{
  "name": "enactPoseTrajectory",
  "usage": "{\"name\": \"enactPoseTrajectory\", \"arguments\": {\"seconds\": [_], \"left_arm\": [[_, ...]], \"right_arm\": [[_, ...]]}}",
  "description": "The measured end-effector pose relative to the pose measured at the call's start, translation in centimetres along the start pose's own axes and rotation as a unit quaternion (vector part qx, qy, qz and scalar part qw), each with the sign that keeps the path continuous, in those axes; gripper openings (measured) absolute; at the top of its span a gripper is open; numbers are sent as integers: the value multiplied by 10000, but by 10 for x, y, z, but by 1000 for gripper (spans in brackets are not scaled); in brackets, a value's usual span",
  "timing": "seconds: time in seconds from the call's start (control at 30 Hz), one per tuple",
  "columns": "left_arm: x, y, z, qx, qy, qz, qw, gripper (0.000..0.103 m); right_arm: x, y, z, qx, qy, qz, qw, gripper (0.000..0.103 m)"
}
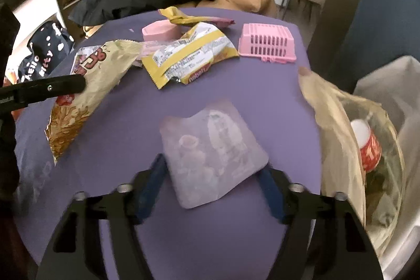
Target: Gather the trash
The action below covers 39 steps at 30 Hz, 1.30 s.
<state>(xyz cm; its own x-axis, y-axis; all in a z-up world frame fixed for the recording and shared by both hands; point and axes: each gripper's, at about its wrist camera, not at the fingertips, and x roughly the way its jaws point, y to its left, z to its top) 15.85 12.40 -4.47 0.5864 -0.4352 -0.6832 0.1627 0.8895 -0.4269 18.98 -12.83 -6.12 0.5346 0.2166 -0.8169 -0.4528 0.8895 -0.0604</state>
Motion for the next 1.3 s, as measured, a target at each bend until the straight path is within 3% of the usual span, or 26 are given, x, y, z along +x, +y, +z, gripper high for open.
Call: {"name": "enactPoseTrajectory", "arguments": {"seconds": [0.1,0.3,0.47,0.53,0.57,0.6,0.63,0.77,0.87,1.0,1.17,1.27,1.3], "left_arm": [[1,2,-1,-59,48,-28,10000,23],[4,-5,-2,30,86,-13,10000,23],[6,-13,-3,131,120,5,9998,23],[6,-13,-3,142,124,8,9998,23],[7,-13,-2,138,129,11,9998,23],[8,-13,-2,128,141,15,9998,23],[8,-12,-3,124,151,12,9998,23],[15,-13,-5,90,250,-3,9996,23],[16,-15,-6,111,258,13,9996,23],[14,-15,-7,109,237,39,9997,23],[16,-15,-7,100,248,40,9996,23],[15,-15,-6,111,245,43,9996,23],[15,-14,-6,104,245,42,9996,23]], "right_arm": [[-4,-5,-1,116,-22,141,9998,22],[-25,-12,-6,235,-362,109,9990,21],[-24,-22,-12,370,-127,379,9985,22],[-21,-30,-21,522,109,530,9972,27],[-25,-33,-25,543,-17,541,9971,32],[-27,-34,-29,572,-7,469,9973,56],[-27,-35,-30,590,11,427,9973,64],[-23,-39,-27,503,1,-22,9987,64],[-14,-45,-16,509,5,-13,9987,64],[-6,-45,2,544,-53,377,9978,64],[9,-25,13,234,121,-156,9995,64],[8,-20,10,196,69,-102,9997,64],[6,-20,8,206,32,-77,9998,57]]}}
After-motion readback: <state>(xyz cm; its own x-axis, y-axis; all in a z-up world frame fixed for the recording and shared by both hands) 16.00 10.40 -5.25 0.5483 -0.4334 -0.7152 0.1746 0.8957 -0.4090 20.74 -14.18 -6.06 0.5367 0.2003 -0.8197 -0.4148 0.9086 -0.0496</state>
